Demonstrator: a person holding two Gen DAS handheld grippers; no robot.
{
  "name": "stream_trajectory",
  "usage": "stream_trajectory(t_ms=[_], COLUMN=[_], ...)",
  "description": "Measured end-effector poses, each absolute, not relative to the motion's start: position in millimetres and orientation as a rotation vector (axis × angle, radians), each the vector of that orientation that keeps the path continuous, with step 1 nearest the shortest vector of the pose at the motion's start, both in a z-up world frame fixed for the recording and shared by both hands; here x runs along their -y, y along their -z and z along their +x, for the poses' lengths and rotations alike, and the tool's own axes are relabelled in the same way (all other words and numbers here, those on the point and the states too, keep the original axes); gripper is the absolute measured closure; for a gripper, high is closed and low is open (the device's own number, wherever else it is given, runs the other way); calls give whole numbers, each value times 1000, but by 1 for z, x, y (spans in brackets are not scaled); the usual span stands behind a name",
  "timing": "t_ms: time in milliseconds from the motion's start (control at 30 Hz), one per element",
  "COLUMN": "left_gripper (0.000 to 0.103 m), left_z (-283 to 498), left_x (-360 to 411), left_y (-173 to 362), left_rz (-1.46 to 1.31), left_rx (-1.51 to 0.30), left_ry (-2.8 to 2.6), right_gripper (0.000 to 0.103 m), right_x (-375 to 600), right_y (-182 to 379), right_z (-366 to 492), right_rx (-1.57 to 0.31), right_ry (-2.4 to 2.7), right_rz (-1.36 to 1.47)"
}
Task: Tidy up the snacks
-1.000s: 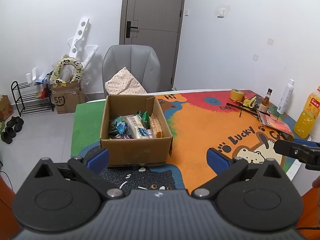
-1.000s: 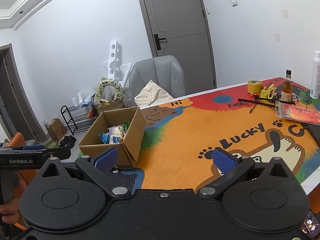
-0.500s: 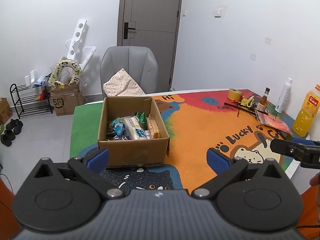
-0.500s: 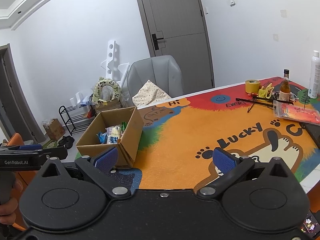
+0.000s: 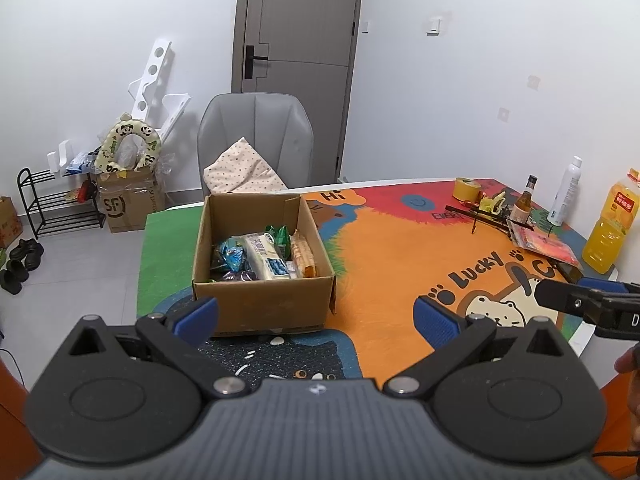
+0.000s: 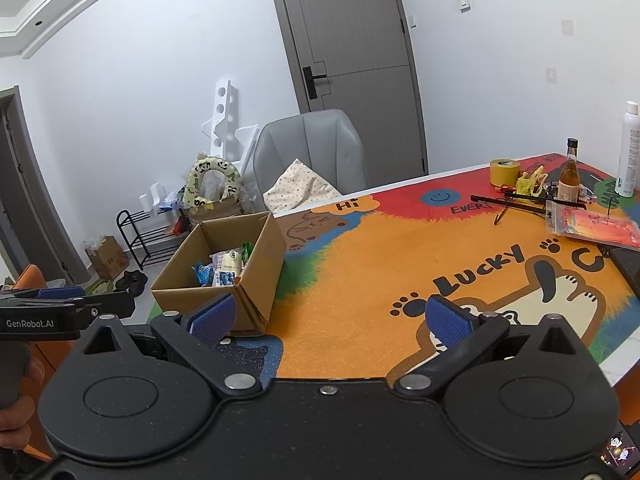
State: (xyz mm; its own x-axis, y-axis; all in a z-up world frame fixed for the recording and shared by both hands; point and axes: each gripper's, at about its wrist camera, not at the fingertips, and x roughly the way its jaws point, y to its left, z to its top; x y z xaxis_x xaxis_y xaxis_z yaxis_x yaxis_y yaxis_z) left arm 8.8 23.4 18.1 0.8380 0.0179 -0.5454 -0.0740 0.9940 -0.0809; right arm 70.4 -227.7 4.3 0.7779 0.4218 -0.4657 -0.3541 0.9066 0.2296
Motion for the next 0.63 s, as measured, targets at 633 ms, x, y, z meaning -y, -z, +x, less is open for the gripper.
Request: stream_trajectory(t_ms=[633], left_gripper=[0], left_z=[10], left_x=[-17], left_y=[-17], left_rz=[-87], left_rx=[-565], left_ry=[-42], right_gripper=[0], right_x=[229], right_y=[-4], right_z=[71], right_rx=[-533], right_ry=[-413], right_rz=[137])
